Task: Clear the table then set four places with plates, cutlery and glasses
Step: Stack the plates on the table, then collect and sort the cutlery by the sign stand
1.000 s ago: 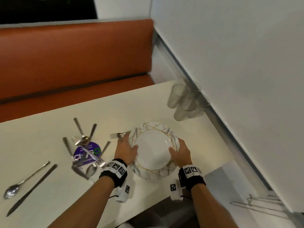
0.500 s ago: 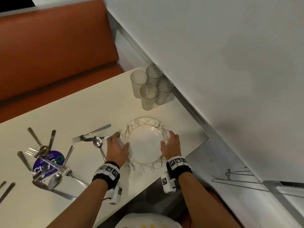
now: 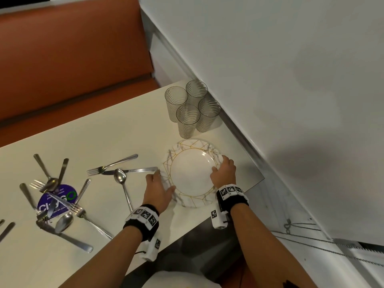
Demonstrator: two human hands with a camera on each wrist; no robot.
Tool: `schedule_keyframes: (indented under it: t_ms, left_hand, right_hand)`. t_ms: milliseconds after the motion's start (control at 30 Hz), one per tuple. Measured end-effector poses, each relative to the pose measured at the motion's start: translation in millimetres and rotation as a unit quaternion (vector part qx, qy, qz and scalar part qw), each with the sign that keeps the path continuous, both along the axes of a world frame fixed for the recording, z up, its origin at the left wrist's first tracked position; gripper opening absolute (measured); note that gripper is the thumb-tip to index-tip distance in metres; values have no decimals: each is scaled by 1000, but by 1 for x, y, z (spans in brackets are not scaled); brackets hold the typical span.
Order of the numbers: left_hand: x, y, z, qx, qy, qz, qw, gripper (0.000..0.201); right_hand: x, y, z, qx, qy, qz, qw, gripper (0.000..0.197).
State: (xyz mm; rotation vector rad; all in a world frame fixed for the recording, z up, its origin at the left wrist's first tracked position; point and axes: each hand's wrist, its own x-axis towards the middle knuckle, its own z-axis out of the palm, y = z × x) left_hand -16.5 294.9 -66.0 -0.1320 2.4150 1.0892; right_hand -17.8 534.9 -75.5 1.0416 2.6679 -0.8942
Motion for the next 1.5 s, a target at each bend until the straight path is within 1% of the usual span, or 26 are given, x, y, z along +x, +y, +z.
schedule_keyframes:
  t_ms: [67,167,267,333,400,433,500,600,667,800,867,967,1067,1133,1267,1433,1500]
  left_hand:
    - [-10,9,-1,-2,4,-12,1000,84]
    - [-24,18,0,5,8,-32,999,79]
    - [-33,16,0,14,8,-42,999,76]
    - [-33,6,0,22,6,-32,999,74]
    - [-28,-7,-1,30,5,-15,999,66]
    - [-25,-16,0,33,10,-7,999,59]
    - [-19,-31,1,43,22,2,999,41]
    - [-9,-68,-2,57,40,21,997,22]
    - [-2,-93,-3,67,47,33,996,18]
    - [12,-149,-1,70,43,71,994,20]
    - [18,-181,-4,56,54,86,993,21]
    - [26,-225,-6,60,60,112,990,19]
    - [35,-267,-6,45,70,130,988,19]
    - [40,-295,-6,44,82,141,986,19]
    - [51,-350,-4,-1,95,162,982,17]
    - [70,-408,-18,-31,119,192,974,15]
    - [75,-425,-22,-54,130,200,970,18]
  right_hand:
    - [-8,10,1,6,-9,-9,1000,59]
    - [-17,20,2,16,-15,-20,1000,58]
    - [-24,22,2,15,-23,-20,999,60]
    - [-25,19,3,35,-45,-14,998,63]
    - [-22,12,8,86,-59,-14,994,66]
    - [-19,5,12,110,-44,-17,993,65]
    - [-13,-8,20,140,16,-21,990,61]
    - [-3,-46,23,163,134,29,977,54]
    - [2,-77,23,140,166,66,974,49]
    - [6,-154,19,48,170,169,970,41]
    - [7,-194,16,22,165,226,960,39]
    - [7,-249,15,-16,148,295,944,32]
    - [9,-301,16,-45,112,339,933,27]
    - [11,-334,15,-63,104,363,924,26]
    - [16,-397,9,-71,82,405,908,24]
    - [26,-456,4,-80,89,447,886,18]
    - [27,-474,4,-81,93,460,879,16]
